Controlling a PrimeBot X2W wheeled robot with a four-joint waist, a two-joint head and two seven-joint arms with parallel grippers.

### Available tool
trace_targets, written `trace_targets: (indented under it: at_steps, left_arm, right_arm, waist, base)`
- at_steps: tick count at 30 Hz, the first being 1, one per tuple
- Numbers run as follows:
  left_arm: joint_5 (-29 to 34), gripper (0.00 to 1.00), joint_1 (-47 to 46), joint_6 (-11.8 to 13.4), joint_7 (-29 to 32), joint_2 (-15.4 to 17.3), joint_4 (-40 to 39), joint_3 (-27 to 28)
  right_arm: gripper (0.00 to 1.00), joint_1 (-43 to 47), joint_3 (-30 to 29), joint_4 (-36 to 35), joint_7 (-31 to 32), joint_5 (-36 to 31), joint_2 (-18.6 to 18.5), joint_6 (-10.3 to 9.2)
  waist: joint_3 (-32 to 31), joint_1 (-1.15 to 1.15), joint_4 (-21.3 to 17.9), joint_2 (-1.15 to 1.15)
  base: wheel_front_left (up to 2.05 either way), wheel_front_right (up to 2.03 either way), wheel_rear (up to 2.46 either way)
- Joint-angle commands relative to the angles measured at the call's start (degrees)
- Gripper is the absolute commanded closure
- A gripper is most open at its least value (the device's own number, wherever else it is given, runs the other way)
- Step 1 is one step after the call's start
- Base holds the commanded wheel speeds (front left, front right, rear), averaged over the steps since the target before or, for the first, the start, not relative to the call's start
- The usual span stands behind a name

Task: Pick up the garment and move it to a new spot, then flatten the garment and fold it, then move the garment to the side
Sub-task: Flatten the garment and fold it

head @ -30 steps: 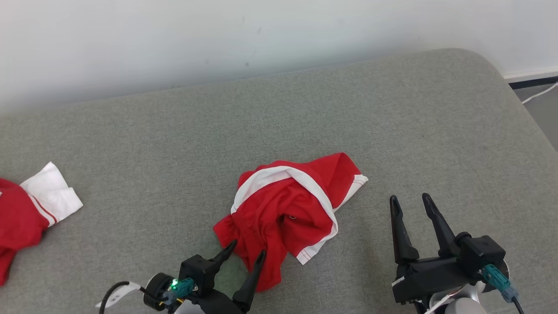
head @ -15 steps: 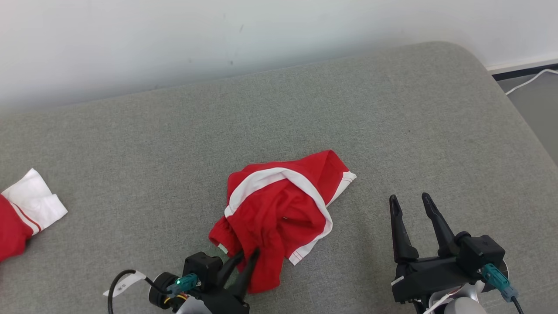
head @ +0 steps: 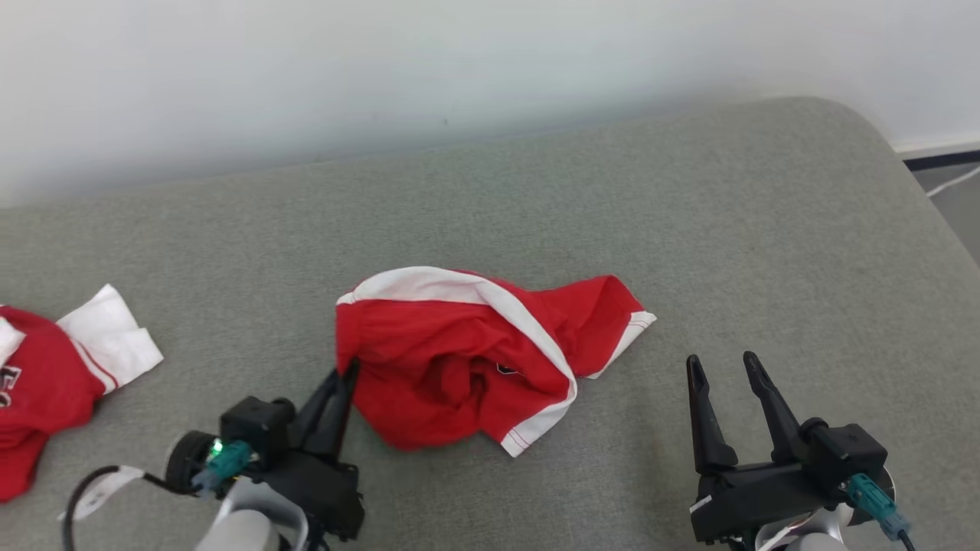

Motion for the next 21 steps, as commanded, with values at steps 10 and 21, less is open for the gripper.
trace_targets:
  at_steps: [10,21]
  left_arm:
    - [1.23,1.0,9.91,3.57,2.22,4.37,-10.64,-0.96]
    - [-0.09,0.96,16.16,5.7,0.4,4.21,-9.5,-0.74]
  right_arm:
    - [0.0,1.19,0.35,0.3,-0.18,-0.08,0.13,0.04]
    - [0.0,0.75,0.46,0.7,-0.18,0.02,-0.45,0.04]
  waist:
    - [-1.85,0.0,4.6,0.0]
    - [-1.28,0.0,6.93,0.0]
  base:
    - [0.0,0.0,0.0]
    - [0.0,0.0,0.0]
